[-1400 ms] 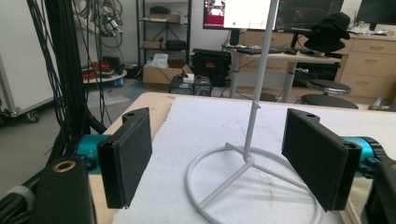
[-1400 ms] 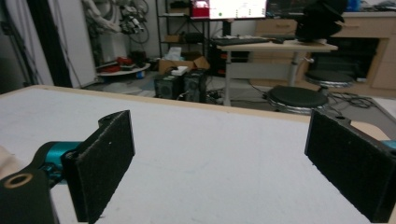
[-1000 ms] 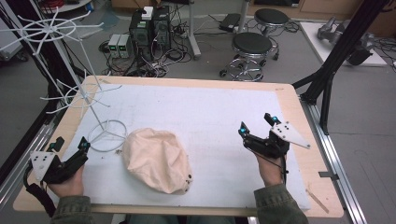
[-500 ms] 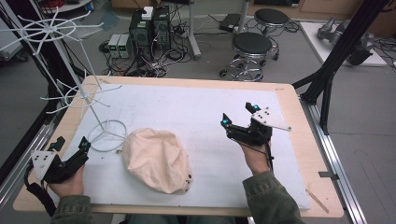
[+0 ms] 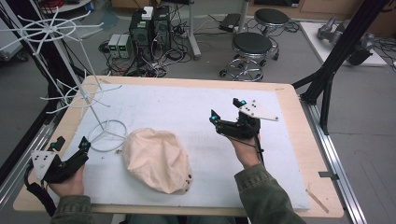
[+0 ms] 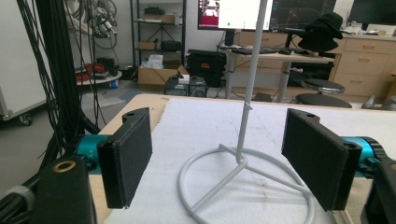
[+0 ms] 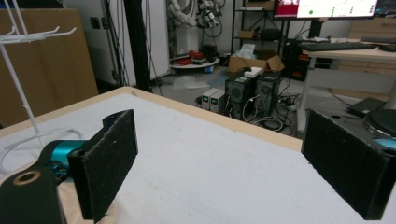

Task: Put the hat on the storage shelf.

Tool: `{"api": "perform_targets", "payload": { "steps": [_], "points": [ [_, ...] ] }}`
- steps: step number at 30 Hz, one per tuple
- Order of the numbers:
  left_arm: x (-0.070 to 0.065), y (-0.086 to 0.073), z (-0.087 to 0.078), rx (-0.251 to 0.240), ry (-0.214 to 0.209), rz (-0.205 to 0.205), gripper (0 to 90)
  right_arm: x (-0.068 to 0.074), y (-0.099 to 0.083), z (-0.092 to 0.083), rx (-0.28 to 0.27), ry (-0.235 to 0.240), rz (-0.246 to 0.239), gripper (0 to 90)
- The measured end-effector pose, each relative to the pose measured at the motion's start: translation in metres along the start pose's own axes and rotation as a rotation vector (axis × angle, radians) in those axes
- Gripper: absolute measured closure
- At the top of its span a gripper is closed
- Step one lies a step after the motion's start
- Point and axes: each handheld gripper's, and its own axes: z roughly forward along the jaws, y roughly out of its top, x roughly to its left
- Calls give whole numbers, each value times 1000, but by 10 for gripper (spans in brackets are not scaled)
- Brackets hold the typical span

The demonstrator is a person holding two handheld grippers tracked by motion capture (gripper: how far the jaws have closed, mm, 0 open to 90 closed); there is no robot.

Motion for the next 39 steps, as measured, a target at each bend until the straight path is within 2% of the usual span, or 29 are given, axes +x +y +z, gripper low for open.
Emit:
{"api": "perform_targets", "payload": {
  "steps": [9,19,21,30,39],
  "points": [
    [0,0,0,0,-2,3,246,11,7,22,26,58,-6,99],
    [0,0,0,0,-8,4,246,24,11,45,44,86,-14,99],
    [-1,0,0,0,-10,3,246,28,11,51,63,98,-17,99],
    [-1,0,1,1,-14,7,246,38,15,65,83,129,-22,99],
    [-1,-1,3,3,-16,6,246,48,8,85,119,165,-18,99]
  ]
}}
